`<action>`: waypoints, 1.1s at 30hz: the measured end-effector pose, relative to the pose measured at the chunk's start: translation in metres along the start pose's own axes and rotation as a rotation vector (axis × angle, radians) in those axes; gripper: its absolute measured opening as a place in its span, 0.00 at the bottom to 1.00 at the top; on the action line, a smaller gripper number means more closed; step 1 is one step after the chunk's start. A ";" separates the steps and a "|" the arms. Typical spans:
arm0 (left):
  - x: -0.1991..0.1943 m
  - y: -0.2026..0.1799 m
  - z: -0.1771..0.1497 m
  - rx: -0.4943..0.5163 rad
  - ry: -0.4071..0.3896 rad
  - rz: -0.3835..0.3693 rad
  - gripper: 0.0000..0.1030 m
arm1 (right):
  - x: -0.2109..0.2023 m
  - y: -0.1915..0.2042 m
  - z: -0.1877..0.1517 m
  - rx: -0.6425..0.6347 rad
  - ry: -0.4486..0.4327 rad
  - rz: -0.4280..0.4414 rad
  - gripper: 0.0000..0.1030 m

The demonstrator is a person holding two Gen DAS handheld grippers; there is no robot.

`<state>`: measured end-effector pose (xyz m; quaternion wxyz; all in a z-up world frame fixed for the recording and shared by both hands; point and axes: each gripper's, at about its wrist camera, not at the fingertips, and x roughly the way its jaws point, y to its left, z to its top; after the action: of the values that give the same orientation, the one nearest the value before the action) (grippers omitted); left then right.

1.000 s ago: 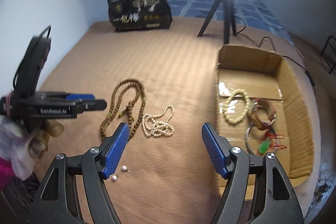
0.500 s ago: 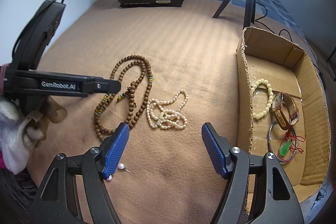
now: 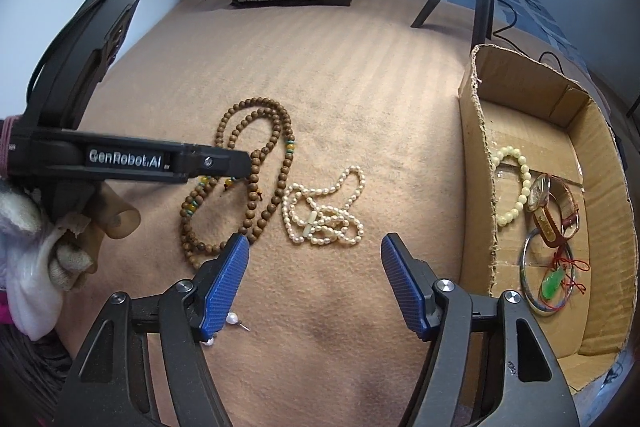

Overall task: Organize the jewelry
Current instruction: 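Move both tools back toward the brown prayer-bead necklace, then close the left tool on the brown prayer beads while the right tool grips the pearl necklace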

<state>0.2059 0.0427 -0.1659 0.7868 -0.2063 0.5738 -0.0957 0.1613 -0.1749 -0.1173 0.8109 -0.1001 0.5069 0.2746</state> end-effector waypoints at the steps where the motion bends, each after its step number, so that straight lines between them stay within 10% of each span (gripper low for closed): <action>1: 0.000 0.000 0.001 -0.009 0.002 -0.009 0.51 | 0.000 0.000 0.000 0.000 0.000 0.000 0.66; 25: 0.036 -0.034 0.021 0.071 -0.038 0.193 0.69 | 0.025 0.002 0.002 0.010 0.038 -0.022 0.63; 33: 0.036 -0.030 0.019 0.139 -0.069 0.270 0.39 | 0.034 -0.001 0.007 0.022 0.049 -0.038 0.63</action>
<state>0.2379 0.0058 -0.1790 0.8241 -0.0754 0.5610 -0.0214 0.1789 -0.1610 -0.1444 0.8045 -0.1076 0.5274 0.2511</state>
